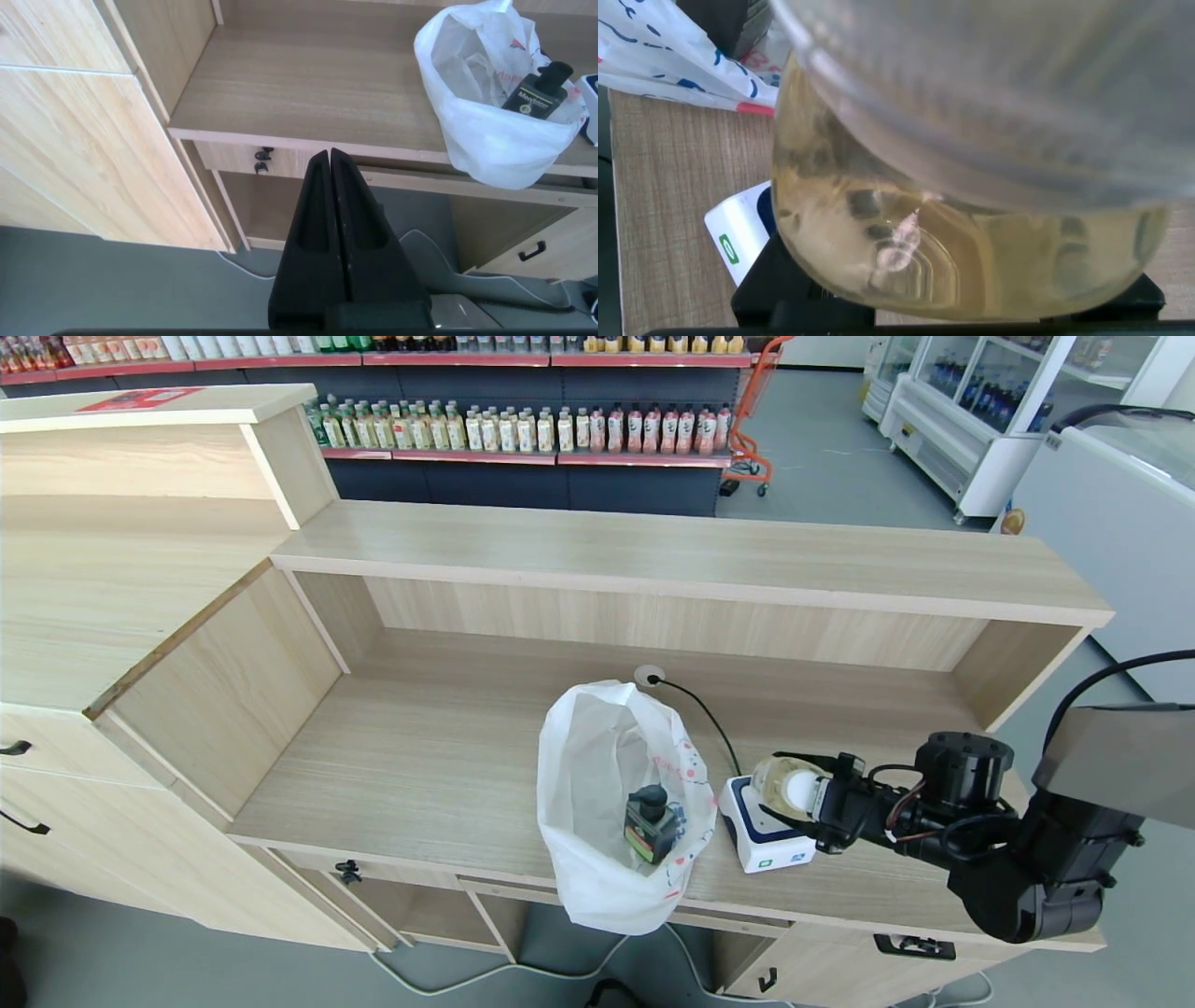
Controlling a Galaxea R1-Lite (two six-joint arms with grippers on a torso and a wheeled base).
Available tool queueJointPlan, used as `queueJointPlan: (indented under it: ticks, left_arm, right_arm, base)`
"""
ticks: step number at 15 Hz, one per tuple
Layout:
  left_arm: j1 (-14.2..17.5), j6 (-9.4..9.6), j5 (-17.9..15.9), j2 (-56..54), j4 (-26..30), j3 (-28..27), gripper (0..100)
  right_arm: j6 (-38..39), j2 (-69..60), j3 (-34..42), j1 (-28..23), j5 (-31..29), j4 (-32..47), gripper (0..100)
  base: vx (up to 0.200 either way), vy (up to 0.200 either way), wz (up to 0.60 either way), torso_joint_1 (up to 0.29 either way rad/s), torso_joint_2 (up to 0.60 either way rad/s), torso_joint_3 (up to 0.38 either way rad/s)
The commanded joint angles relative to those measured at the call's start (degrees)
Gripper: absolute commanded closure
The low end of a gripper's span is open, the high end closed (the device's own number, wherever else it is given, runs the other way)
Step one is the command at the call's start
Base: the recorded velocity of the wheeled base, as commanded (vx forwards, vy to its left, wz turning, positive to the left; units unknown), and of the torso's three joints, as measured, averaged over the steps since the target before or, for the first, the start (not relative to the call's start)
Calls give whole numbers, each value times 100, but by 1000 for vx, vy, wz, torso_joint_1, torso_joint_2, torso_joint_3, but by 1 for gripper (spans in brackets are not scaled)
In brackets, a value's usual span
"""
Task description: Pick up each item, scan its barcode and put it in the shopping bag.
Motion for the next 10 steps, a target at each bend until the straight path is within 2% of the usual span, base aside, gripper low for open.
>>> queueJointPlan:
  ticks: [1,10]
  left_arm:
    - [0,0,1,6,2,-7,100]
    - [0,0,1,6,2,2,100]
  right_arm:
    - [0,72,-17,7,18,1,100]
    - [-9,142,-34,7,27,-8,100]
  base:
    - [0,0,0,0,0,0]
    - [0,0,0,0,0,0]
